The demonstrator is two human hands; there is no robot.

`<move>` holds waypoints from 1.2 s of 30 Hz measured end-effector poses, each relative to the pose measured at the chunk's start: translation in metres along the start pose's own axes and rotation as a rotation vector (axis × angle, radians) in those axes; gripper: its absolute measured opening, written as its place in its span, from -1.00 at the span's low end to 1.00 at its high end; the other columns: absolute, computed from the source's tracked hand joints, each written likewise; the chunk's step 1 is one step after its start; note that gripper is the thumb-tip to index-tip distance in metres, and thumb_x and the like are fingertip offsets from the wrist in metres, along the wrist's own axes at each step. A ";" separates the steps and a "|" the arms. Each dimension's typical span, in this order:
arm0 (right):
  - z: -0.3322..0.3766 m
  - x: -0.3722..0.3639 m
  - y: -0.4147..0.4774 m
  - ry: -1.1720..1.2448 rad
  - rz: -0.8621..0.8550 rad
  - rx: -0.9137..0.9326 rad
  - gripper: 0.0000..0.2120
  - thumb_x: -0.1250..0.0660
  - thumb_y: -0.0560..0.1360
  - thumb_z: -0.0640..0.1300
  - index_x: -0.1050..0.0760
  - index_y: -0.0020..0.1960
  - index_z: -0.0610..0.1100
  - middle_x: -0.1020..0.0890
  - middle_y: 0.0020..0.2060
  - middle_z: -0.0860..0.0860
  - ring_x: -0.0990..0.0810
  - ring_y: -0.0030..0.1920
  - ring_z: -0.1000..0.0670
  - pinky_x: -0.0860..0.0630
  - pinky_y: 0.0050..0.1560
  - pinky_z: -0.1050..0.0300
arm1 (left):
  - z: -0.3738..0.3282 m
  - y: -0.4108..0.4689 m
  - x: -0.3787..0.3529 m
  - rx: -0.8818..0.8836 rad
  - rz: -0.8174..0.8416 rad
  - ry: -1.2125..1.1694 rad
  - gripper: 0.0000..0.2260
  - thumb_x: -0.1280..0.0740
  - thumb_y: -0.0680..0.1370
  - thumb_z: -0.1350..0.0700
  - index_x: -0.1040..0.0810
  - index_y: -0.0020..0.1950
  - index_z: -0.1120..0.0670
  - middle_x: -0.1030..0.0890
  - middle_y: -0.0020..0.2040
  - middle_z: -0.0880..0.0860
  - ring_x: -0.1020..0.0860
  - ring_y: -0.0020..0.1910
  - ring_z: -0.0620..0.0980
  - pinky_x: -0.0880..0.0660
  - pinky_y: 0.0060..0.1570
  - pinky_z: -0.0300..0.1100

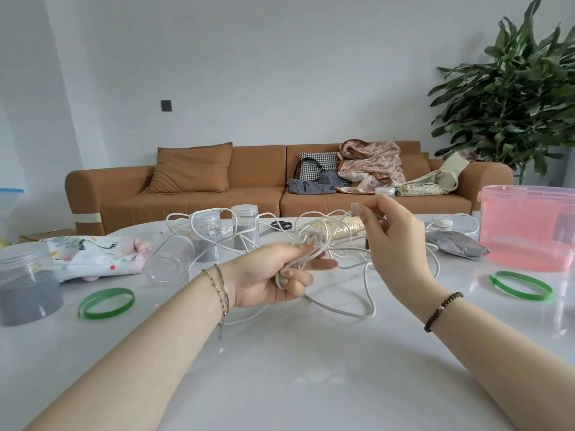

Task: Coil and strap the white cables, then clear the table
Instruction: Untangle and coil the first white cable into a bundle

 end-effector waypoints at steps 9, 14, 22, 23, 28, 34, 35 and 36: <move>-0.006 -0.002 -0.001 -0.133 0.003 -0.008 -0.83 -0.33 0.59 -0.01 -0.50 -0.18 0.02 -0.50 -0.39 0.27 -0.39 -0.39 0.12 -0.33 -0.35 0.07 | 0.015 -0.010 -0.031 0.098 0.244 0.067 -0.81 -0.13 0.66 0.06 -0.41 0.13 0.15 -0.31 -0.44 -0.09 -0.31 -0.52 -0.17 -0.51 -0.25 -0.27; -0.012 -0.005 0.000 -0.182 0.026 -0.024 -0.82 -0.32 0.59 0.01 -0.48 -0.19 0.04 -0.51 -0.40 0.27 -0.41 -0.36 0.12 -0.38 -0.32 0.04 | 0.017 -0.007 -0.029 0.098 0.283 0.013 -0.79 -0.16 0.67 -0.03 -0.38 0.01 0.11 -0.22 -0.40 -0.09 -0.14 -0.52 -0.19 -0.27 -0.52 -0.38; 0.000 -0.031 -0.009 -0.388 0.241 0.118 -0.87 -0.26 0.61 -0.02 -0.44 -0.12 0.03 -0.43 -0.28 0.21 -0.39 -0.33 0.17 -0.25 -0.32 0.10 | 0.024 -0.006 -0.019 0.098 0.168 0.327 -0.80 -0.30 0.61 -0.03 -0.36 -0.11 0.02 -0.12 -0.40 -0.09 -0.11 -0.54 -0.22 -0.09 -0.58 -0.43; 0.001 -0.033 -0.009 -0.376 0.253 0.141 -0.86 -0.26 0.61 -0.04 -0.46 -0.12 -0.02 -0.43 -0.27 0.18 -0.38 -0.32 0.13 -0.27 -0.31 0.10 | 0.025 -0.007 -0.018 0.118 0.157 0.327 -0.82 -0.28 0.62 -0.02 -0.39 -0.10 0.03 -0.12 -0.41 -0.09 -0.11 -0.55 -0.22 -0.08 -0.59 -0.43; -0.009 -0.028 -0.005 -0.352 0.217 0.098 -0.84 -0.25 0.62 -0.07 -0.45 -0.13 -0.05 -0.44 -0.27 0.11 -0.41 -0.27 0.03 -0.35 -0.28 0.04 | 0.024 -0.004 -0.017 0.133 0.097 0.239 -0.71 -0.14 0.67 -0.08 -0.46 -0.06 0.10 -0.13 -0.42 -0.09 -0.11 -0.56 -0.22 -0.09 -0.64 -0.42; -0.012 -0.027 -0.004 -0.106 0.175 -0.010 -0.88 -0.22 0.64 -0.18 -0.46 -0.06 -0.07 -0.43 -0.43 0.10 -0.37 -0.41 0.07 -0.29 -0.36 0.16 | 0.007 0.008 -0.007 -0.060 0.031 0.147 -0.68 -0.08 0.70 -0.03 -0.38 -0.17 0.09 -0.17 -0.46 -0.10 -0.18 -0.55 -0.18 -0.31 -0.47 -0.35; -0.011 -0.026 -0.004 -0.081 0.170 -0.020 -0.88 -0.20 0.65 -0.17 -0.47 -0.04 -0.05 -0.46 -0.44 0.07 -0.38 -0.41 0.03 -0.32 -0.35 0.11 | 0.002 0.009 -0.003 -0.109 0.006 0.142 -0.69 -0.08 0.70 -0.03 -0.36 -0.18 0.08 -0.18 -0.46 -0.10 -0.20 -0.54 -0.18 -0.33 -0.45 -0.34; -0.010 -0.026 -0.005 -0.075 0.168 -0.025 -0.88 -0.20 0.66 -0.14 -0.48 -0.02 -0.03 -0.48 -0.44 0.05 -0.41 -0.41 0.00 -0.37 -0.33 0.06 | -0.004 0.009 0.000 -0.159 -0.021 0.138 -0.70 -0.09 0.70 -0.03 -0.34 -0.18 0.08 -0.19 -0.45 -0.10 -0.20 -0.53 -0.18 -0.34 -0.44 -0.34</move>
Point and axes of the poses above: each hand's wrist, its own y-axis towards the middle knuckle, its own x-axis out of the back of the hand, z = x × y, the point moved 10 cm from there along y, towards the middle knuckle
